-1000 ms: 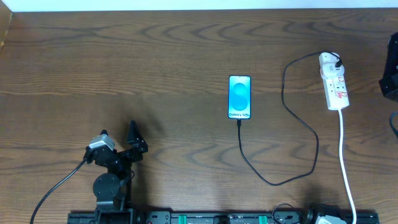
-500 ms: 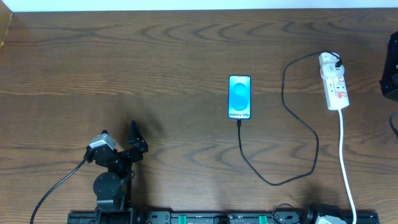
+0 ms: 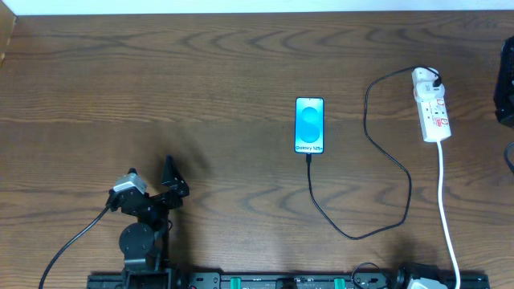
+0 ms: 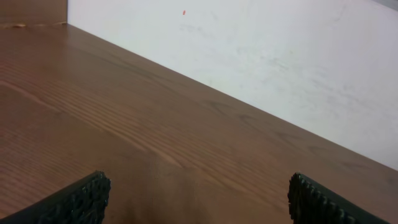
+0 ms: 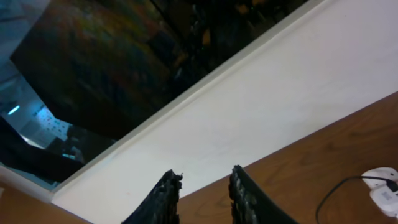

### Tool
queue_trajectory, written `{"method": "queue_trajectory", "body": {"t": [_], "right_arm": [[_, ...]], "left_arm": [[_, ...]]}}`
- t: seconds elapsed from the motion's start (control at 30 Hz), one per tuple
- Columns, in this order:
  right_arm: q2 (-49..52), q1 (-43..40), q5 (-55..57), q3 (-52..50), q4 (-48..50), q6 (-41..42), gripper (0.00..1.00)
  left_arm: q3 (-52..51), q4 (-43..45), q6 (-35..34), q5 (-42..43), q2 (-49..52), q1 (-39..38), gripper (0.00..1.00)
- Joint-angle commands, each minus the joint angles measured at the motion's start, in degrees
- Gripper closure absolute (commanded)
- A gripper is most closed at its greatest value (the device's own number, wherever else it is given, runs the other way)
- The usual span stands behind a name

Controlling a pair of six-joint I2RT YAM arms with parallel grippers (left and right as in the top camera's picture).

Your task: Plug charger to phone and switch on socket

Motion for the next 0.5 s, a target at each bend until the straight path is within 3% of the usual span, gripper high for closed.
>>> {"method": "queue_trajectory", "body": {"t": [0.0,0.47], "right_arm": [[-0.37,0.59,-1.31,0.07,1.09,0.33,0.70],[-0.35,0.59,-8.24,0.07,3.15,3.26,0.45]], "left_arm": [[-1.09,-2.25,0.76,-0.57,-0.59,1.33,0.09],[-1.09,-2.25,0.76,-0.57,-0.44,2.40,0.09]]}}
